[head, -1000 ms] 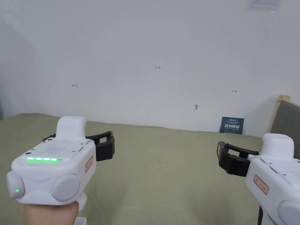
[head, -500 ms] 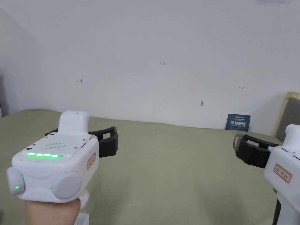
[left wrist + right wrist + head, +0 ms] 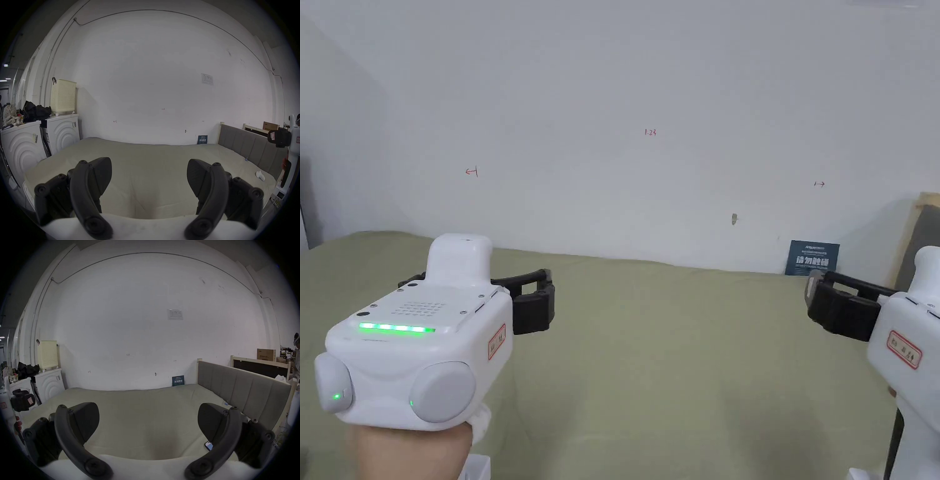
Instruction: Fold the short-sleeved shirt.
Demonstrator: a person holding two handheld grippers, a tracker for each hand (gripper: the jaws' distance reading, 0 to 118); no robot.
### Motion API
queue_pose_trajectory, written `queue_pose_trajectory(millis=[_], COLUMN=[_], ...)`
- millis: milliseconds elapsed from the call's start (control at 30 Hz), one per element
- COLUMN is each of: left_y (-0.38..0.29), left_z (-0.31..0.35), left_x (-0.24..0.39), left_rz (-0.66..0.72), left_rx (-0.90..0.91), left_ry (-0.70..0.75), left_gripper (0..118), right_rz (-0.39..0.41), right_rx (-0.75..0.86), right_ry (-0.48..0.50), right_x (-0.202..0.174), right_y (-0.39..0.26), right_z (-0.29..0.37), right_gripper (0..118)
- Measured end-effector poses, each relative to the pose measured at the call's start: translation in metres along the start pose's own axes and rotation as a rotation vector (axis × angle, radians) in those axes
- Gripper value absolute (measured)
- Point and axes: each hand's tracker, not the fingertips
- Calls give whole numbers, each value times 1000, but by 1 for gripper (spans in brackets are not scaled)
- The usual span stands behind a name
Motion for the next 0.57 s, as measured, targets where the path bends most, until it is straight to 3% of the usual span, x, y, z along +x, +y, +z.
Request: queue_pose_trajectory(millis=[400,500,567], left_y=[0,0,1], left_z=[0,0,-1], left_x=[2,3,4], left_rz=[6,-10,-15], left_rx=[-17,-17,-23], left_ry=[-8,-12,-12], left_gripper=[101,101,101], right_rz=[50,119,72], right_rx=[0,45,-12], right_ry=[-24,-96,-64], right_x=[-6,-13,-15], right_y=[4,3,0], right_z=[5,5,0], right_gripper=[118,118,118])
